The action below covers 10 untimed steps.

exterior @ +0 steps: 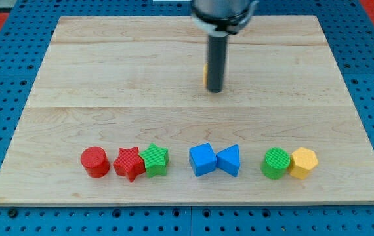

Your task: Push the yellow heart to the left side the red circle

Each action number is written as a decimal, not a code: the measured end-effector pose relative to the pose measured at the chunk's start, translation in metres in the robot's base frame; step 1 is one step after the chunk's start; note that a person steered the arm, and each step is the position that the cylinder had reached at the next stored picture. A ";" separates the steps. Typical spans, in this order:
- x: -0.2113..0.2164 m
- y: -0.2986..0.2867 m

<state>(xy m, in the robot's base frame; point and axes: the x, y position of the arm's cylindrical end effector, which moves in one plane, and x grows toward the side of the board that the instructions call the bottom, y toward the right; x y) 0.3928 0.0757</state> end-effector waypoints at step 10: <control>0.001 -0.018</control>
<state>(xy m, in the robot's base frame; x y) 0.3936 0.0578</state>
